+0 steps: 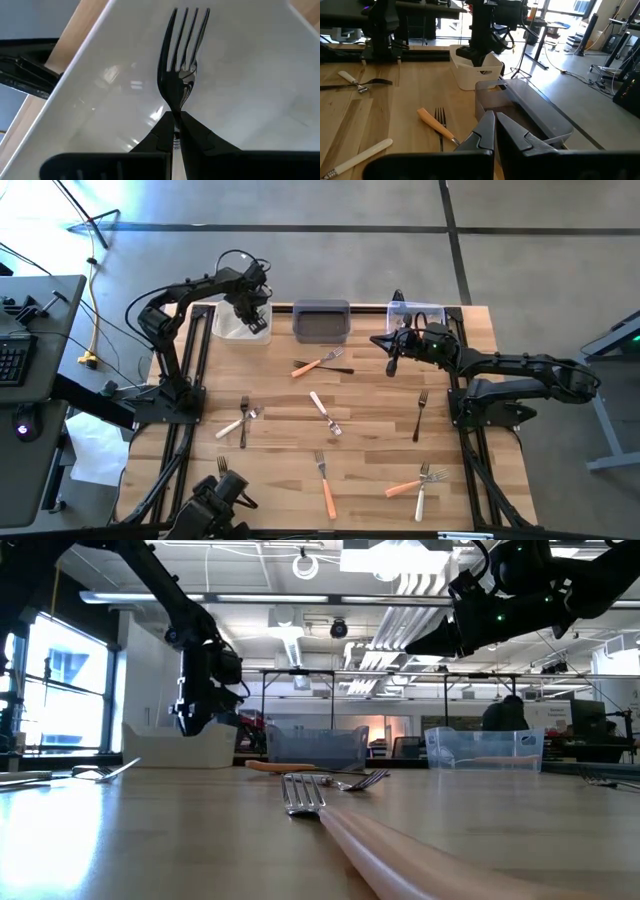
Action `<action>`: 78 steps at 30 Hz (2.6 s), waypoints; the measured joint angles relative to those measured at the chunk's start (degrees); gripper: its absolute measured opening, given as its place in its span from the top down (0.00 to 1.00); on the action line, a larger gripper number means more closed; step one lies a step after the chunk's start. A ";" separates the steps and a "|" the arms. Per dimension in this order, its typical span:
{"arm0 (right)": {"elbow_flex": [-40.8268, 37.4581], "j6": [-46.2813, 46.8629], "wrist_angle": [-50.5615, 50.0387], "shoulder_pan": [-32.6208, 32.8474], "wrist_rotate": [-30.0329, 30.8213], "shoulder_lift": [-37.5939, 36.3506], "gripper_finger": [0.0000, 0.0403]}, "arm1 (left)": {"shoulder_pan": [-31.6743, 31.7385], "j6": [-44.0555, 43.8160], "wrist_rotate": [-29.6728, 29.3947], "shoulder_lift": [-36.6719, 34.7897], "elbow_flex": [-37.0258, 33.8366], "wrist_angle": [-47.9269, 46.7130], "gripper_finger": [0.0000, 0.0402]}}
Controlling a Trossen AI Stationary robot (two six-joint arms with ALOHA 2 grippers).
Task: Sort silverware by color (type)
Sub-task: Put the white fork into the white bin, then put the black fork into the black bin
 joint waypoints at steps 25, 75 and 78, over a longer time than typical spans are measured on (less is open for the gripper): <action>0.00 -0.11 0.00 0.00 0.00 0.00 1.00 | -0.20 -3.88 -0.23 0.74 -0.01 0.60 0.74; 0.00 -0.01 -1.99 0.00 -0.01 0.00 1.00 | -66.60 -108.19 6.95 -38.64 -33.69 -1.65 0.90; 0.00 -0.02 -1.99 0.00 0.00 0.00 1.00 | -65.32 -108.58 5.47 -38.64 -35.31 -1.74 0.83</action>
